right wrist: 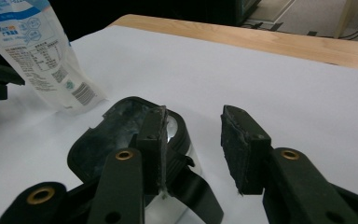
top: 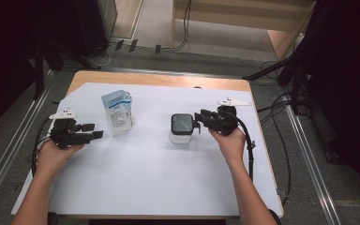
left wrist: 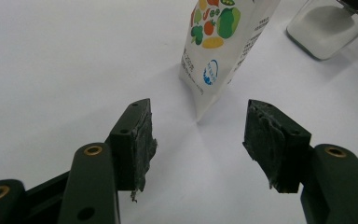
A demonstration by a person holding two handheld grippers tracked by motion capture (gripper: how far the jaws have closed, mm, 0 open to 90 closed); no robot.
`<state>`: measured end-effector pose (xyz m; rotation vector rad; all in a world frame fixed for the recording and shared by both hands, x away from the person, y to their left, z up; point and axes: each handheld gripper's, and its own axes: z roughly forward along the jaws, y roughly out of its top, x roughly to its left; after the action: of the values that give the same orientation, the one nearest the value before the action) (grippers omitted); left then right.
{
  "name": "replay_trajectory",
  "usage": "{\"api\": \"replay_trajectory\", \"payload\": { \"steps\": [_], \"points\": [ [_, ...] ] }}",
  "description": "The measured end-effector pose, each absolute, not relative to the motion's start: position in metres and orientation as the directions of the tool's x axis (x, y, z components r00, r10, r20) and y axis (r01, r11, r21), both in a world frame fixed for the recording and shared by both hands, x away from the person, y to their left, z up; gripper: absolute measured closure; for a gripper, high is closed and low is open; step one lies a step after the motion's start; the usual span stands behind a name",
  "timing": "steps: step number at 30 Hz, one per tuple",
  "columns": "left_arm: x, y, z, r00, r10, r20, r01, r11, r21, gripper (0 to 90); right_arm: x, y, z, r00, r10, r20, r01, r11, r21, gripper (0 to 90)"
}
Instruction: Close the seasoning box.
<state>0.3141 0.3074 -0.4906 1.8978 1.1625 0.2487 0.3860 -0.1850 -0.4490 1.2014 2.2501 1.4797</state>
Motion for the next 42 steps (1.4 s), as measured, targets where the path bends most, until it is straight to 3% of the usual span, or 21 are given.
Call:
{"api": "replay_trajectory", "payload": {
  "steps": [17,42],
  "points": [
    [0.318,0.307,-0.494,0.541,0.802,-0.253,0.633,-0.19,0.751,41.7,0.388,-0.224,-0.456,-0.586,0.781,0.216,0.512,0.15,0.846,54.1],
    [0.326,0.306,-0.498,0.53,0.806,-0.265,0.644,-0.179,0.744,41.4,0.368,-0.254,-0.487,-0.531,0.823,0.201,0.543,0.149,0.826,53.2]
  ]
}}
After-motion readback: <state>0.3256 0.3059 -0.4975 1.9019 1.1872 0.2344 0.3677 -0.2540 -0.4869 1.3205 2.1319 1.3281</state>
